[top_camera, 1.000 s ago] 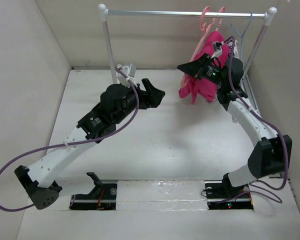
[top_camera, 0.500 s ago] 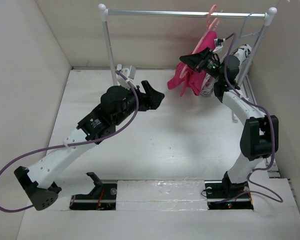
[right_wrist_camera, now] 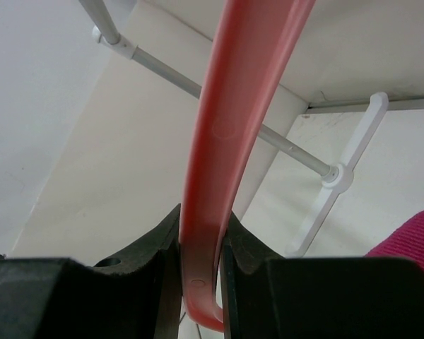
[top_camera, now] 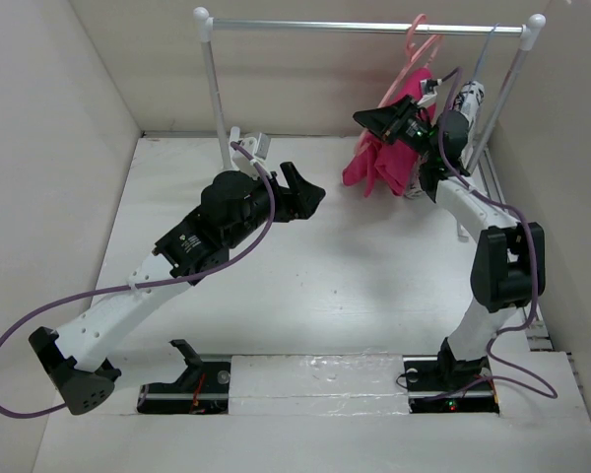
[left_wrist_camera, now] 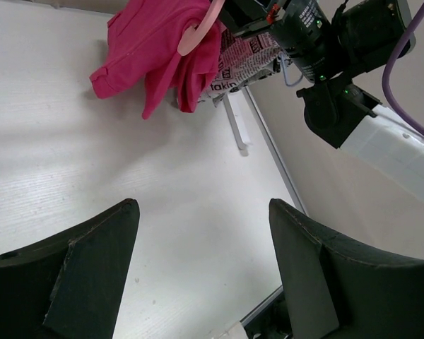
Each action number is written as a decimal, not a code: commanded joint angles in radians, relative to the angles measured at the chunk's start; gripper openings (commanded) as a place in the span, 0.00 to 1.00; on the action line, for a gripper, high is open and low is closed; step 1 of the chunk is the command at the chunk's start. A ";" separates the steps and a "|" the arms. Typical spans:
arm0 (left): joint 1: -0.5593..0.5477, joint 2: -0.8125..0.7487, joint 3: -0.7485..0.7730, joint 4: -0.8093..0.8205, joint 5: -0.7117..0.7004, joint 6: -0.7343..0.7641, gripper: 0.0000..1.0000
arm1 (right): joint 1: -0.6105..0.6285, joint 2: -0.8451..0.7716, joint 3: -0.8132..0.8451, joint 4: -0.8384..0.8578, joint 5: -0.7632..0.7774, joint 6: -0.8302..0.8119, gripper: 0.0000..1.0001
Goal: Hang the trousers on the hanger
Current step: Place the hanger at the clothesline, then reset both arms
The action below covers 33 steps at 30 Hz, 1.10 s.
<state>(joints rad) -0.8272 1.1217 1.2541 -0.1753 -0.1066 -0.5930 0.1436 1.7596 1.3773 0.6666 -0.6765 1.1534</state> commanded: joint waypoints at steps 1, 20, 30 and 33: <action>0.003 -0.025 -0.004 0.037 0.015 -0.011 0.70 | -0.007 -0.061 0.071 0.217 0.017 -0.092 0.21; 0.003 -0.045 0.120 -0.092 -0.194 0.077 0.99 | 0.002 -0.514 0.061 -0.620 0.343 -0.737 1.00; 0.003 -0.054 0.154 -0.113 -0.205 0.105 0.99 | 0.002 -0.623 0.098 -1.031 0.670 -1.047 1.00; 0.003 -0.050 0.156 -0.115 -0.199 0.098 0.99 | -0.027 -0.617 0.109 -1.084 0.700 -1.089 1.00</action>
<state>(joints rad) -0.8272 1.0889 1.3716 -0.2985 -0.3035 -0.5121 0.1379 1.1225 1.4612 -0.2878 -0.0818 0.1806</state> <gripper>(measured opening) 0.986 0.999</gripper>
